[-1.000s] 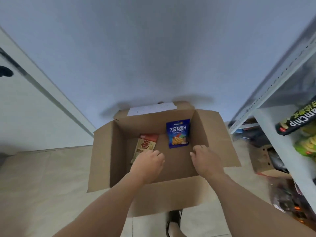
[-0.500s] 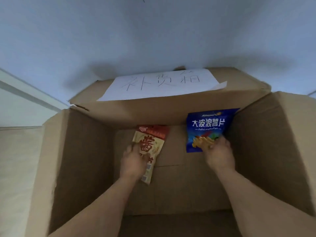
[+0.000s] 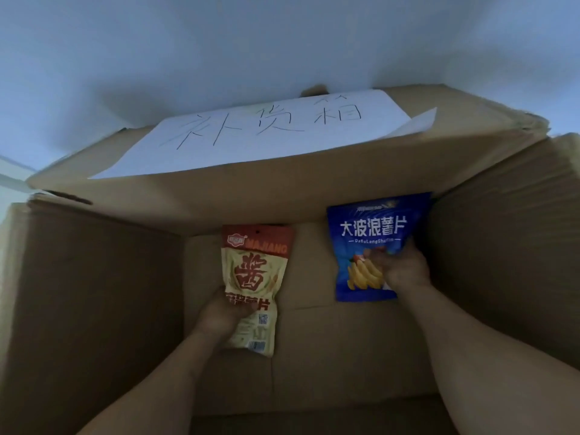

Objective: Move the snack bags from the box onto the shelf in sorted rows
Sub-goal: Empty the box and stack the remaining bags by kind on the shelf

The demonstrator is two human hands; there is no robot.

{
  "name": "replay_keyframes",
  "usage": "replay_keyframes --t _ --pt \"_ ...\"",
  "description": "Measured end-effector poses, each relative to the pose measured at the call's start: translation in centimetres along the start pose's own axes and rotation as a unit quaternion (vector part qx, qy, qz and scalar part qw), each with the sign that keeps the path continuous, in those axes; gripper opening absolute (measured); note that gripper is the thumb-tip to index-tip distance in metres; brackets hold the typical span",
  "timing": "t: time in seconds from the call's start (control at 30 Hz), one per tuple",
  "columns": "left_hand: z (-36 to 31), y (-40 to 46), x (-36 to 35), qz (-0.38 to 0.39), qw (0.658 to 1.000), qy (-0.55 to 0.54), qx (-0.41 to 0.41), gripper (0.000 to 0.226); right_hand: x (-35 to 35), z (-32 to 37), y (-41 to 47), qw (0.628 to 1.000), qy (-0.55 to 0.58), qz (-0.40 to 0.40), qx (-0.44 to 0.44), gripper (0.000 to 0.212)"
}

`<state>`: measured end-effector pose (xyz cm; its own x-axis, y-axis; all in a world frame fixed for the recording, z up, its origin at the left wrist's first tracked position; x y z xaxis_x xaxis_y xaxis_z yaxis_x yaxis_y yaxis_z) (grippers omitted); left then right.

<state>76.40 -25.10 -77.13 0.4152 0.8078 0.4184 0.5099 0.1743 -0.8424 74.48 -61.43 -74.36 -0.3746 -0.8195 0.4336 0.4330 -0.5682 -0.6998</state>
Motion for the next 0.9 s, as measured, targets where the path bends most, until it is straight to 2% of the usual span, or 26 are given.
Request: replay_keyframes --t 0.03,0.07,0.2,0.27,0.4,0.53,0.63,0.73,0.9 --pt "-0.2 -1.3 -0.4 0.034 0.999 -0.006 0.000 0.032 -0.2 -0.6 -1.1 0.999 0.017 0.025 -0.010 0.036" --pt "-0.1 -2.5 -0.7 0.062 0.998 -0.003 0.000 0.028 -0.1 -1.5 -2.0 0.998 0.041 0.044 -0.024 0.032" --pt "-0.6 -9.9 -1.0 0.149 0.987 0.051 -0.017 0.025 3.1 -3.0 -7.4 0.990 0.107 0.051 -0.070 0.046" --pt "-1.6 -13.7 -0.4 0.167 0.983 0.066 -0.036 0.031 5.6 -2.6 -10.5 0.987 0.137 0.050 -0.067 0.044" --pt "-4.4 -21.2 1.3 0.182 0.975 0.081 -0.095 0.030 10.8 -1.0 -17.5 0.979 0.196 0.040 -0.039 0.037" --pt "-6.5 -28.4 2.6 0.207 0.960 0.110 -0.153 0.028 15.5 0.4 -25.0 0.976 0.216 0.007 0.022 0.038" --pt "-7.0 -34.5 3.2 0.243 0.938 0.134 -0.208 0.029 19.4 0.0 -32.0 0.968 0.244 -0.033 0.047 0.041" --pt "-6.1 -40.8 3.8 0.284 0.902 0.185 -0.268 0.033 23.7 -2.3 -40.2 0.954 0.276 -0.099 0.063 0.041" --pt "-3.6 -52.1 3.0 0.344 0.835 0.275 -0.330 0.029 31.1 -8.2 -54.0 0.923 0.320 -0.199 0.075 0.029"
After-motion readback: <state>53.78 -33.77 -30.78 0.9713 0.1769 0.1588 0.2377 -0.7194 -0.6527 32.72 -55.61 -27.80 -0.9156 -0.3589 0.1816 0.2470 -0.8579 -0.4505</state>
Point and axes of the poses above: each hand's wrist, its own y-axis towards the middle knuckle, its own x-axis out of the back of the hand, z = x × y, the point moved 6 cm from there along y, towards the middle knuckle, and after that the axes turned 3 degrees about y, right-handed, at the moved point
